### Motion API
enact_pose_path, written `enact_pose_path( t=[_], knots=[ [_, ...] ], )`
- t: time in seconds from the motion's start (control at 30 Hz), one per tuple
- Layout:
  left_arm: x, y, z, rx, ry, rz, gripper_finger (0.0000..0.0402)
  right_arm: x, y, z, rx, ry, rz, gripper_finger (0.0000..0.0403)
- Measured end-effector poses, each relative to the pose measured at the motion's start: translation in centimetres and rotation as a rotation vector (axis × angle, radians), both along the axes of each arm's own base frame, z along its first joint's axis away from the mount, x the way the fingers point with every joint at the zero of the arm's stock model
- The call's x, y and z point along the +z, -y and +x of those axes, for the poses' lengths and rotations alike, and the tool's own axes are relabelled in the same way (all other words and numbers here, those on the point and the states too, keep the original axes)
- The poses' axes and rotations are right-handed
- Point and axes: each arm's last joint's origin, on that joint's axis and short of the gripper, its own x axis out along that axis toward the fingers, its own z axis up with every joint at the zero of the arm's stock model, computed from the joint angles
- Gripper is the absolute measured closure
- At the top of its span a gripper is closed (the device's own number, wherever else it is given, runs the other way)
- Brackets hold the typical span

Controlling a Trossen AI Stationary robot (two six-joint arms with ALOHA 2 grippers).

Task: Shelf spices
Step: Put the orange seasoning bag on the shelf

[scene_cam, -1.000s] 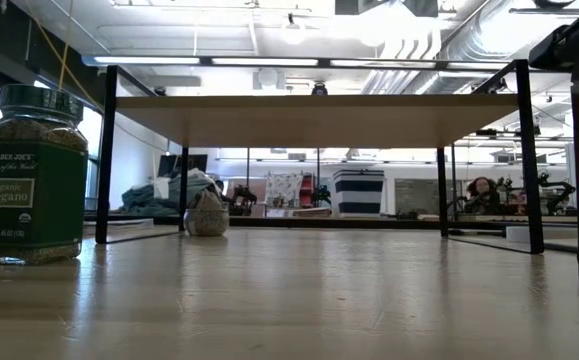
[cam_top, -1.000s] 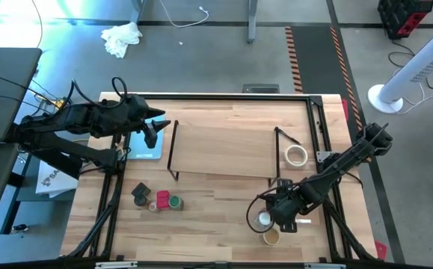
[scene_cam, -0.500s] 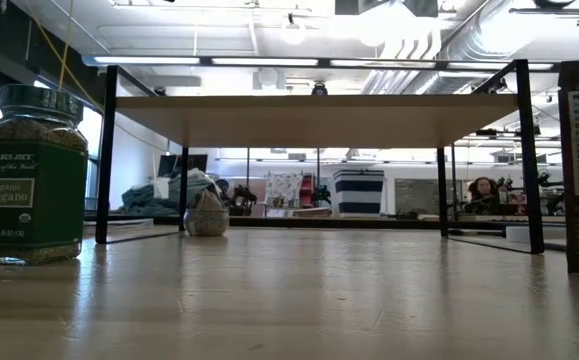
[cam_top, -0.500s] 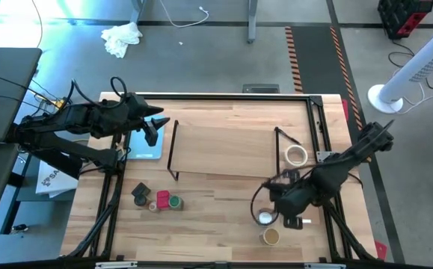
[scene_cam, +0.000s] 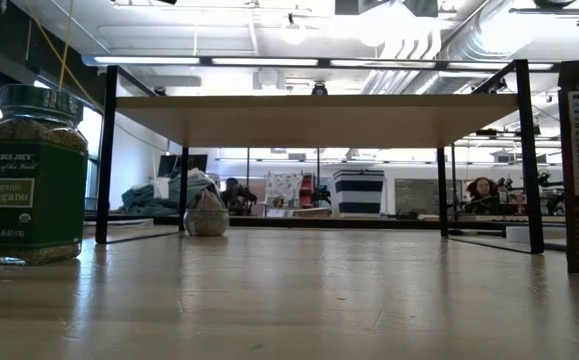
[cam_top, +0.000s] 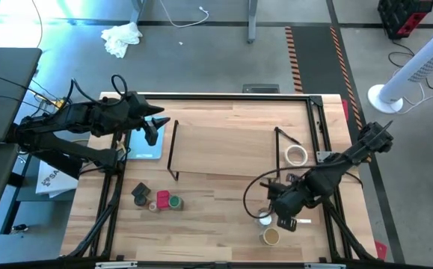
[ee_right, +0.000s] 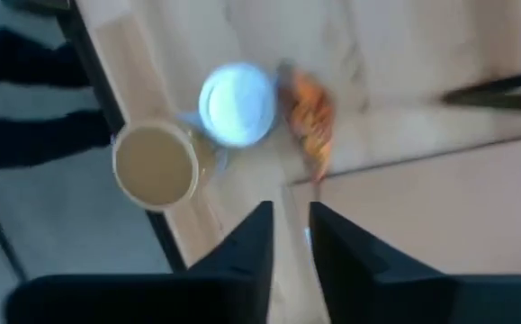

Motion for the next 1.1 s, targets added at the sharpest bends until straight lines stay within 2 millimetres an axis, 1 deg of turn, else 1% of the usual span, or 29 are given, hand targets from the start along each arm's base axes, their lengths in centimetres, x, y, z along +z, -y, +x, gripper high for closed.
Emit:
enact_pose_path(
  t=[0.1, 0.2, 0.27, 0.33, 0.4, 0.5, 0.63, 0.8, 0.97, 1.1],
  knots=[
    [0.0, 0.0, 0.0, -0.001, 0.0, 0.0, 0.0197, -1.0, -0.3, 0.2, 0.024, 0.021, 0.01, 0.0287],
    [0.0, 0.0, 0.0, 0.003, 0.004, -0.006, 0.0197, -0.9, -0.5, 0.6, 0.066, 0.108, -0.019, 0.0241],
    [0.0, 0.0, 0.0, 0.007, 0.008, -0.014, 0.0197, -0.9, -0.6, 0.8, 0.096, 0.13, -0.023, 0.0211],
    [0.0, 0.0, 0.0, 0.006, 0.014, -0.025, 0.0197, -1.3, -0.7, 0.9, 0.123, 0.116, -0.048, 0.0185],
    [0.0, 0.0, 0.0, 0.01, 0.02, -0.037, 0.0197, -2.2, -0.8, 0.9, 0.151, 0.087, -0.081, 0.0162],
    [0.0, 0.0, 0.0, 0.01, 0.02, -0.039, 0.0197, -3.5, -1.0, 1.0, 0.194, 0.052, -0.106, 0.0141],
    [0.0, 0.0, 0.0, 0.014, 0.016, -0.037, 0.0197, -4.7, -1.2, 1.2, 0.218, 0.025, -0.114, 0.0138],
    [-0.1, 0.0, 0.0, 0.019, 0.014, -0.034, 0.0197, -6.1, -1.4, 1.7, 0.216, 0.032, -0.126, 0.0148],
    [-0.1, 0.0, 0.0, 0.021, 0.014, -0.034, 0.0197, -7.7, -1.5, 1.8, 0.226, -0.017, -0.159, 0.0167],
    [-0.1, 0.0, 0.0, 0.023, 0.014, -0.032, 0.0197, -8.0, -1.3, 1.8, 0.23, -0.024, -0.164, 0.0197]
  ],
)
